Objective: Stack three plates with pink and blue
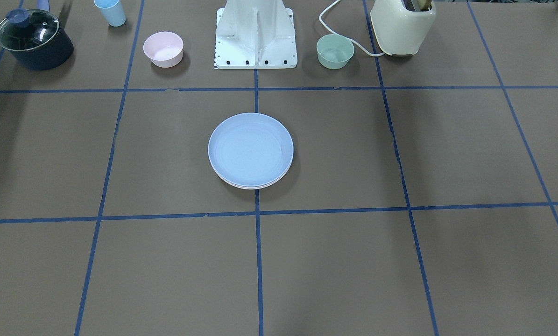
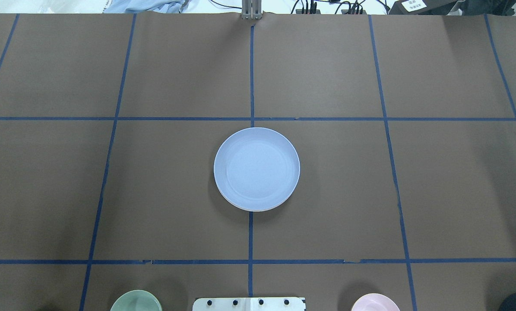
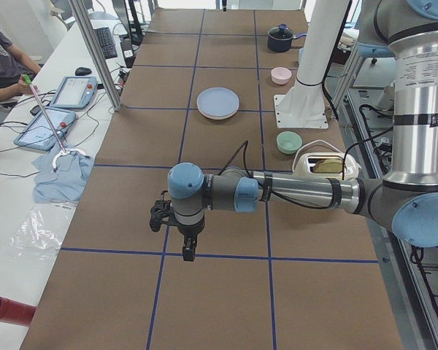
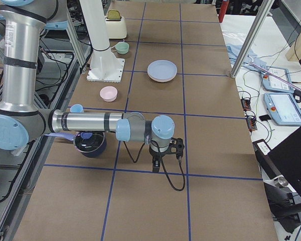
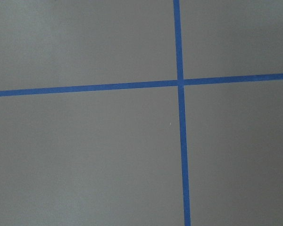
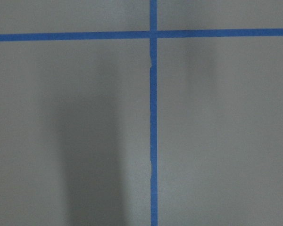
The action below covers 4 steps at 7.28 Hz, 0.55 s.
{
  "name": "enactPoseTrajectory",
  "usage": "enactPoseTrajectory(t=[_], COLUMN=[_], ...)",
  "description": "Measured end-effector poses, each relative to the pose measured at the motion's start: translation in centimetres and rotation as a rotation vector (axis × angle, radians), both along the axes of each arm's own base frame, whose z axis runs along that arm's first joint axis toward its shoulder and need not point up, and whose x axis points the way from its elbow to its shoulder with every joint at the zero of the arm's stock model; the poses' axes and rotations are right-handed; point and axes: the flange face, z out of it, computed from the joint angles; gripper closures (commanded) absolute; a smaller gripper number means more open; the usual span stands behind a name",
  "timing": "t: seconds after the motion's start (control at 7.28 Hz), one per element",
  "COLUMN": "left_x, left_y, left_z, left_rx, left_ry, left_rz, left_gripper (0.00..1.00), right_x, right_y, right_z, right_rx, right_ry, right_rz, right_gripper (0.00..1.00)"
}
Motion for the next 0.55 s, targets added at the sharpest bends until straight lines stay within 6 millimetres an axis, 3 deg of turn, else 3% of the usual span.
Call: enactPoseTrajectory(t=[0.55], left_x=[0.0], left_y=[0.0], left_z=[0.0], left_rx=[-0.001], left_ry=[0.0], left_rz=[0.001], left_gripper=[0.0], right_x=[3.4], right_y=[0.2], right_z=[-2.4], right_rx=[0.043], right_ry=[-0.024], right_rz=[0.085], right_gripper=[0.0])
